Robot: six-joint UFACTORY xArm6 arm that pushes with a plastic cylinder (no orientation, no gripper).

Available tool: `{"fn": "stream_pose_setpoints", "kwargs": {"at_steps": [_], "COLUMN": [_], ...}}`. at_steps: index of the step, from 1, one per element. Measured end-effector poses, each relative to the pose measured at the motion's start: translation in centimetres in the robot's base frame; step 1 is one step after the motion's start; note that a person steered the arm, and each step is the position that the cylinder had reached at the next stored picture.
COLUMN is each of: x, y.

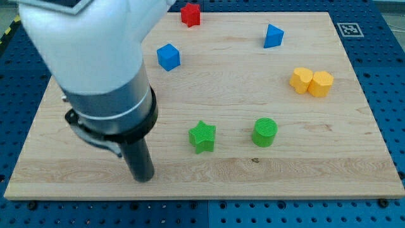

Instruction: Move green star towards green circle

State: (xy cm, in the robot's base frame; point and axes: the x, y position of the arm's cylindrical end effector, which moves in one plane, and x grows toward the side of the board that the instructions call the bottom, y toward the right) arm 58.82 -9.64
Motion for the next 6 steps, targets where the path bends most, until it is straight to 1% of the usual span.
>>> {"fn": "stream_pose_setpoints", "kwargs": {"at_steps": [1, 2, 4, 5, 6], "x": [-2.2, -2.8, -2.4, -3.2, -5.5], "y": [0.0, 0.5, 2.2, 2.2, 2.2]}}
